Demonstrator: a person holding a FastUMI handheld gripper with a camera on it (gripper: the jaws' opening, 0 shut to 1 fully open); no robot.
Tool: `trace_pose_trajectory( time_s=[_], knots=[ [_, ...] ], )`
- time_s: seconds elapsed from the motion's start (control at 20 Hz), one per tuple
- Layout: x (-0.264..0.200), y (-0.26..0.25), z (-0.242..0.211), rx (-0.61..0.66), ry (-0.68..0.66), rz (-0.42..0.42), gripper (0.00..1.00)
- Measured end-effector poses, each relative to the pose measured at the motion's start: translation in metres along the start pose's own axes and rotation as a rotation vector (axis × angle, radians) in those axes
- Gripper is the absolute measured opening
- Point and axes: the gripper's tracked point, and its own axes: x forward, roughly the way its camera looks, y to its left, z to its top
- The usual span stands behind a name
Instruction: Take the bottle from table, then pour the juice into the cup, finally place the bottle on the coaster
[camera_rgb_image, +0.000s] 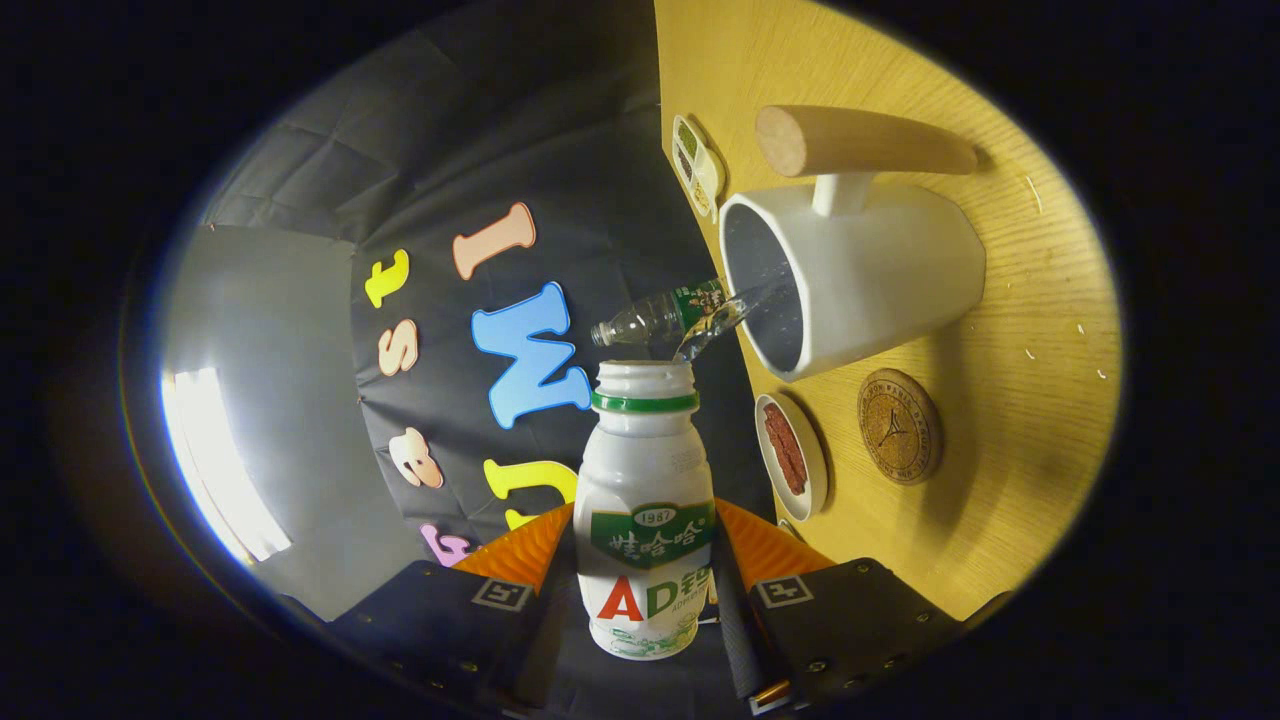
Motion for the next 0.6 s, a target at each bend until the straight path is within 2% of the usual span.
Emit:
trace_pose_trajectory(
  time_s=[0.6],
  knots=[
    [0.0023,0.0053,-0.0026,0.087,-0.023,0.043,0.66]
  ],
)
